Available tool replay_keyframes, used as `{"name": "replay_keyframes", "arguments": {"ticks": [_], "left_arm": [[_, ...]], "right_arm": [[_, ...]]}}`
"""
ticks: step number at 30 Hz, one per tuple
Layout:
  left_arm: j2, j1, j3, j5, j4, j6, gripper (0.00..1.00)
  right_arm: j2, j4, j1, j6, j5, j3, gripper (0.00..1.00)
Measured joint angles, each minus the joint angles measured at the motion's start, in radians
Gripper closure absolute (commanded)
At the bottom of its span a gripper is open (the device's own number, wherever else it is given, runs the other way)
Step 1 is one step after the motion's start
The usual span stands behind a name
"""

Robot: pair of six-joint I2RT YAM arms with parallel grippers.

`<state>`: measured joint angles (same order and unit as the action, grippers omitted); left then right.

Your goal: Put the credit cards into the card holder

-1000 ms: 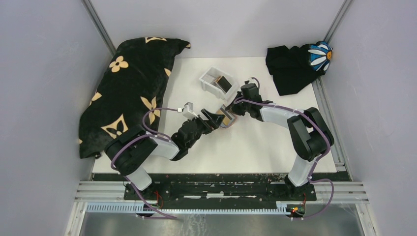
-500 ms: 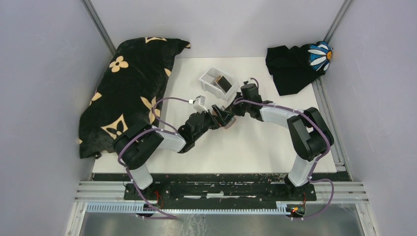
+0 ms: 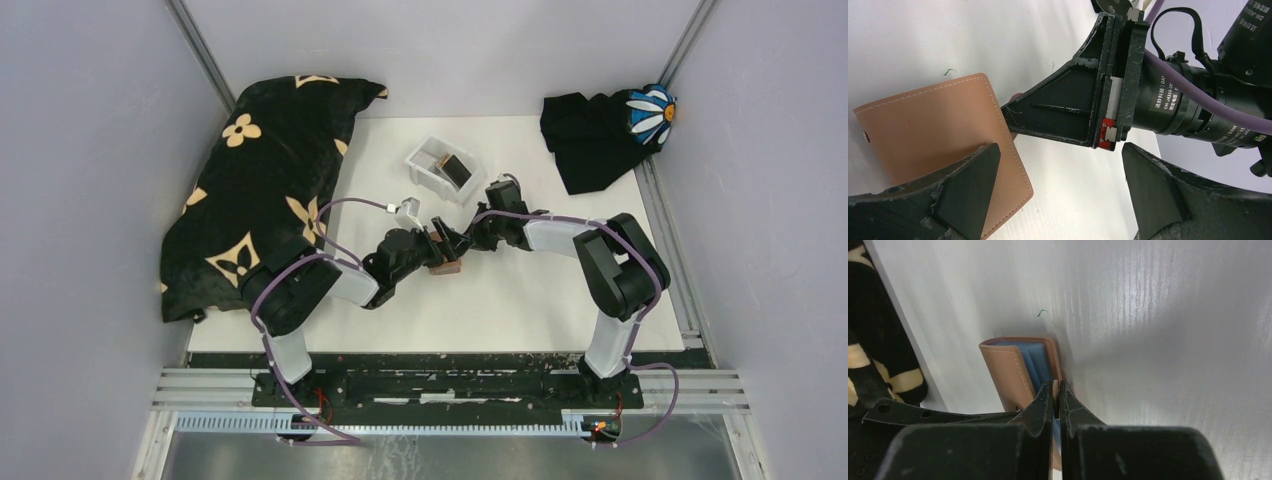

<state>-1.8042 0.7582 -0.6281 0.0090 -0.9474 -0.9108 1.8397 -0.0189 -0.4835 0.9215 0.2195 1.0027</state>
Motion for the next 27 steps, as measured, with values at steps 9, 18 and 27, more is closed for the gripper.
{"name": "replay_keyframes", "arguments": {"ticks": [9,18,27], "left_arm": [[0.0,-0.001,0.02,0.02,0.019,0.0,0.01],[0.028,-0.001,0.036,0.02,0.053,0.0,0.01],[0.062,0.002,0.037,0.02,0.108,0.0,0.01]], "right_arm": [[0.013,0.038,0.001,0.019,0.0,-0.026,0.96],[0.013,0.045,-0.001,0.001,-0.037,-0.032,0.94],[0.013,0.056,-0.005,-0.005,-0.042,-0.037,0.93]]}}
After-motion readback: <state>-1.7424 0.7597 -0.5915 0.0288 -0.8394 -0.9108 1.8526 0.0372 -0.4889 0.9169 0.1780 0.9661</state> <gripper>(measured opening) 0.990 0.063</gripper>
